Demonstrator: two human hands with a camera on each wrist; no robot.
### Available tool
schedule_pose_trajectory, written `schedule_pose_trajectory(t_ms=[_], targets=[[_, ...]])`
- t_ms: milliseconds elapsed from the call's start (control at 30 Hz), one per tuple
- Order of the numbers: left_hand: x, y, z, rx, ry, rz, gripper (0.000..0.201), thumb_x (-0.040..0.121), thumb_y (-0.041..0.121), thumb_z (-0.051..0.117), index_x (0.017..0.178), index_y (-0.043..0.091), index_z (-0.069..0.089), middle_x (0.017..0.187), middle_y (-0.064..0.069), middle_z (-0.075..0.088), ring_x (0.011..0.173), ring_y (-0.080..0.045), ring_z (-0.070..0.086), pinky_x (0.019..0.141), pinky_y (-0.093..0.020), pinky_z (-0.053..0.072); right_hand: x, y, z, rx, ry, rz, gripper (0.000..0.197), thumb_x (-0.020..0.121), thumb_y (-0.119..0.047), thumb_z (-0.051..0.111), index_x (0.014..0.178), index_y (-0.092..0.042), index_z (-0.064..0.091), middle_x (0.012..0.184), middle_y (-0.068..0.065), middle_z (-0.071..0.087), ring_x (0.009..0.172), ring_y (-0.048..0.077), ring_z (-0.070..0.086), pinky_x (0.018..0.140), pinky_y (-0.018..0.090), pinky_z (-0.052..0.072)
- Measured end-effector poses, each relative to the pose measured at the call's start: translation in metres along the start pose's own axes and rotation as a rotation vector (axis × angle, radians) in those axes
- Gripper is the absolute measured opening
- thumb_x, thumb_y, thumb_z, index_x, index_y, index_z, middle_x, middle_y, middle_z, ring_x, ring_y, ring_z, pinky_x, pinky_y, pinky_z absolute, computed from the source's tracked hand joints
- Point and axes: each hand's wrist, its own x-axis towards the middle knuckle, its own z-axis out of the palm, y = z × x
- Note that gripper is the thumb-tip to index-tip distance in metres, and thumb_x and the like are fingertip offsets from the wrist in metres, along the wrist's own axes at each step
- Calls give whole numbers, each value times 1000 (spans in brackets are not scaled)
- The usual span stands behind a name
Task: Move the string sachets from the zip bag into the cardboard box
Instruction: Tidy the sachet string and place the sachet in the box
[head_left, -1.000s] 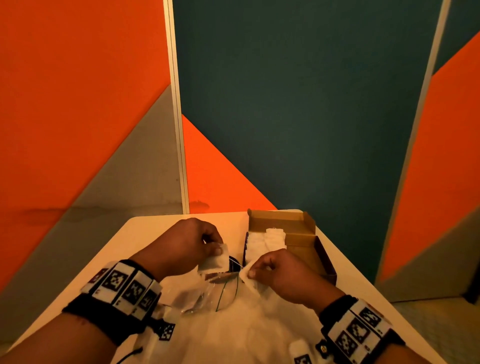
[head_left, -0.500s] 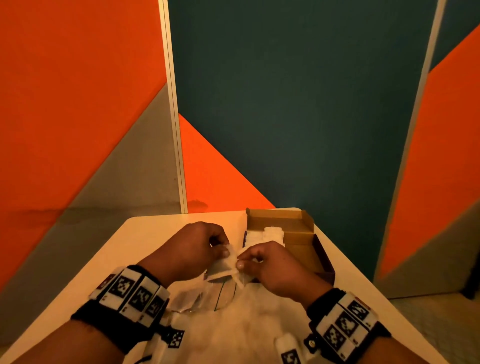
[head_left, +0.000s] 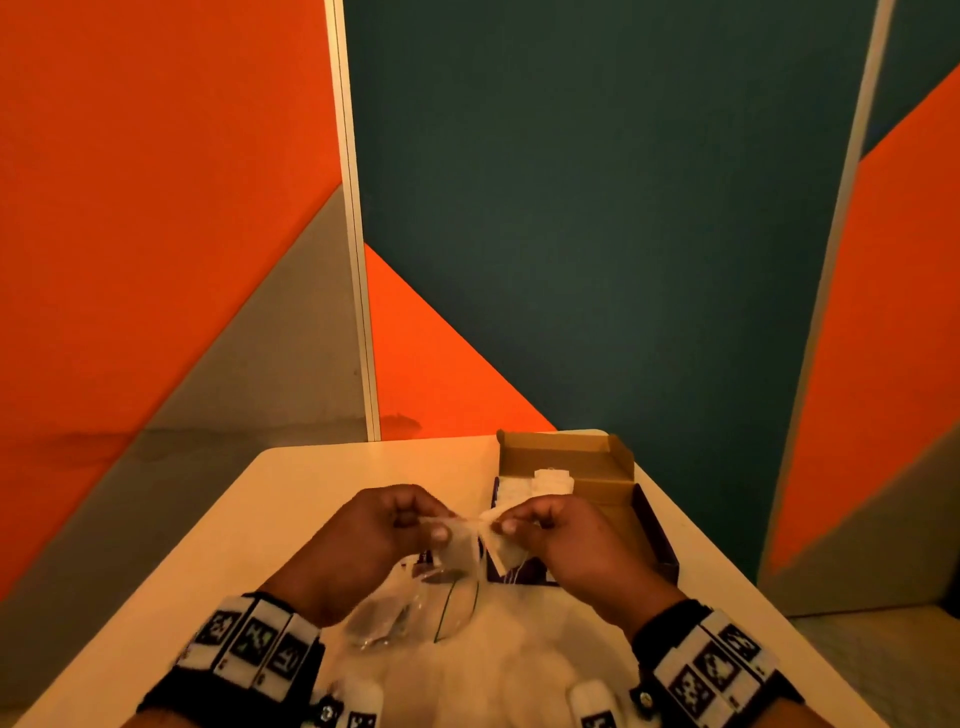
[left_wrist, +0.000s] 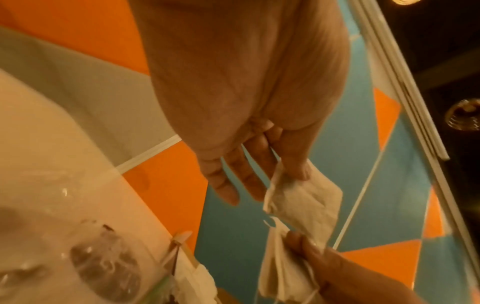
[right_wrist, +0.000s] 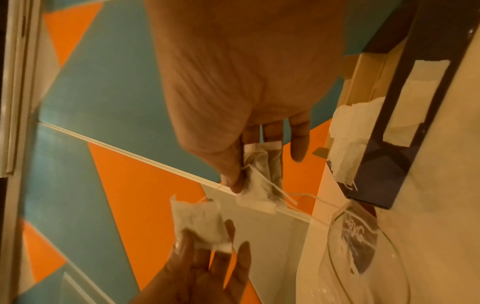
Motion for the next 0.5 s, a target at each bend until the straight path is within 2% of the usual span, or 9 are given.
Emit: schedule_pose_trajectory(t_ms=[100,167,233,300,400,467,500], targets=[[1,-1,12,-298,57,34,7,90,-4,60,95,-7,62,121,-3,72,110,-27,68,95,-44,55,1,1,6,103,-2,36,15,96,-19,65,98,-16,80,92,-2,79,84,7,72,65,13,54],[3,-2,19,-441,46,41,7,87,-1,60,93,-5,60,125,-6,70,111,-30,67,91,-45,55,2,1,10,148,-29,63,16,97,-20,64,98,-18,80,95,1,79,90,19,75,74,28,63],[5,-3,24,-550,37,39,10,84,4,63,93,0,60,121,-16,70,101,-32,68,81,-41,56,3,0,13,170,-57,78,18,98,-19,63,98,-19,81,98,2,79,93,24,75,80,39,64],[6,-6,28,-595,44,42,17,84,8,69,97,1,60,110,-24,70,92,-32,68,75,-39,57,3,-1,15,168,-74,73,19,98,-15,62,98,-18,81,98,2,79,94,24,75,82,39,63],[9,-8,31,-619,104,49,19,82,5,69,99,3,59,89,-20,68,77,-28,66,67,-36,55,2,1,18,126,-81,46,18,97,-18,63,99,-21,81,98,-2,79,97,21,74,89,44,61],[11,-9,31,-642,163,55,18,81,3,63,99,3,59,85,-15,68,72,-24,67,63,-34,57,1,2,19,101,-79,50,20,97,-18,63,99,-27,81,103,-7,78,99,18,73,92,44,60],[11,-8,30,-653,188,61,19,82,1,62,101,2,59,88,-15,69,75,-24,68,66,-35,57,1,3,18,105,-71,61,25,98,-14,62,98,-30,81,106,-8,77,101,18,72,92,44,59]])
